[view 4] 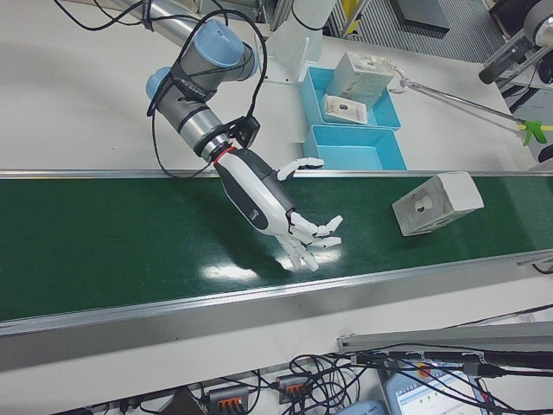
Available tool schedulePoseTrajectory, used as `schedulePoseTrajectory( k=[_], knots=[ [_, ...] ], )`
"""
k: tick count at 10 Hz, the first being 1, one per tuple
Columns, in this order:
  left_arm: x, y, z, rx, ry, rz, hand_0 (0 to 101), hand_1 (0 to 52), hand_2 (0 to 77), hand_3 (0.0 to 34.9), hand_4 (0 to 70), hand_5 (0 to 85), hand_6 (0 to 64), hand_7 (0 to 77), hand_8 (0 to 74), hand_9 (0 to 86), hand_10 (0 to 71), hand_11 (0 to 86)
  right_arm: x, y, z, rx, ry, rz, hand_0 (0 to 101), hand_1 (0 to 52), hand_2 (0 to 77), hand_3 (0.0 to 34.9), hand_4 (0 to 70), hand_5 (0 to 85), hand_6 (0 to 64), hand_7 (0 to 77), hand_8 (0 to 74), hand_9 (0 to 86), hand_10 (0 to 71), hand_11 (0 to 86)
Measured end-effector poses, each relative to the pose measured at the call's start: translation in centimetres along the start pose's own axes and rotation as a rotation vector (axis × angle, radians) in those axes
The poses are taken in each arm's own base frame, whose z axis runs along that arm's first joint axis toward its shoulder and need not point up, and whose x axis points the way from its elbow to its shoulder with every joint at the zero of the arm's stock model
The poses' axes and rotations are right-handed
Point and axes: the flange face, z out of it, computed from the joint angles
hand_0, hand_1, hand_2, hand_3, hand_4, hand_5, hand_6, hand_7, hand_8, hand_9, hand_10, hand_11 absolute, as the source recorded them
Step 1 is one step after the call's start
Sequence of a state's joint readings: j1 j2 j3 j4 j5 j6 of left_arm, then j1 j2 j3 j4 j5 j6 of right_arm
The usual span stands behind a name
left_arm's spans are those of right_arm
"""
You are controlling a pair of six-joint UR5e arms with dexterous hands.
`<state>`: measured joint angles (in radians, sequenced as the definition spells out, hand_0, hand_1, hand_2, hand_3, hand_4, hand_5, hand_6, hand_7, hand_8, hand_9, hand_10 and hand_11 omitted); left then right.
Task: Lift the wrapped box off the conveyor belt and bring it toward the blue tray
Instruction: 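Lower the open right hand toward the belt, facing the oncoming box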
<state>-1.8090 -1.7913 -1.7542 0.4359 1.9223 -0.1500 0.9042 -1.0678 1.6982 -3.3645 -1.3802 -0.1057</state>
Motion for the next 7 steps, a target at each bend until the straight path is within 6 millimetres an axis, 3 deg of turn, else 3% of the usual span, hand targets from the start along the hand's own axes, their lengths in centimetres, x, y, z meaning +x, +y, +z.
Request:
schedulePoseTrajectory(
  k=[2,5,7],
  knots=[
    [0.0,0.0,0.0,0.0,0.0,0.0,0,0.0,0.5,0.0,0.0,1.1,0.0,0.5,0.0,0.0,0.5,0.0,0.1,0.7,0.9,-0.023,-0.002,-0.016,49,14.2,21.3,19.4,12.0,37.6,2.7,22.9,0.0,6.0,1.1,1.1],
    [0.0,0.0,0.0,0.0,0.0,0.0,0,0.0,0.5,0.0,0.0,1.1,0.5,0.0,0.0,0.0,0.5,0.0,0.1,1.4,1.6,-0.037,-0.005,-0.03,49,16.4,19.1,16.9,13.1,37.6,3.3,24.5,0.0,6.0,0.0,1.6],
    [0.0,0.0,0.0,0.0,0.0,0.0,0,0.0,0.5,0.0,0.0,1.1,0.5,0.5,0.0,0.0,0.5,0.0,0.1,1.2,1.8,-0.029,-0.003,-0.034,49,18.0,20.2,18.1,12.0,38.2,3.3,24.5,0.0,6.0,0.0,1.6]
  ],
)
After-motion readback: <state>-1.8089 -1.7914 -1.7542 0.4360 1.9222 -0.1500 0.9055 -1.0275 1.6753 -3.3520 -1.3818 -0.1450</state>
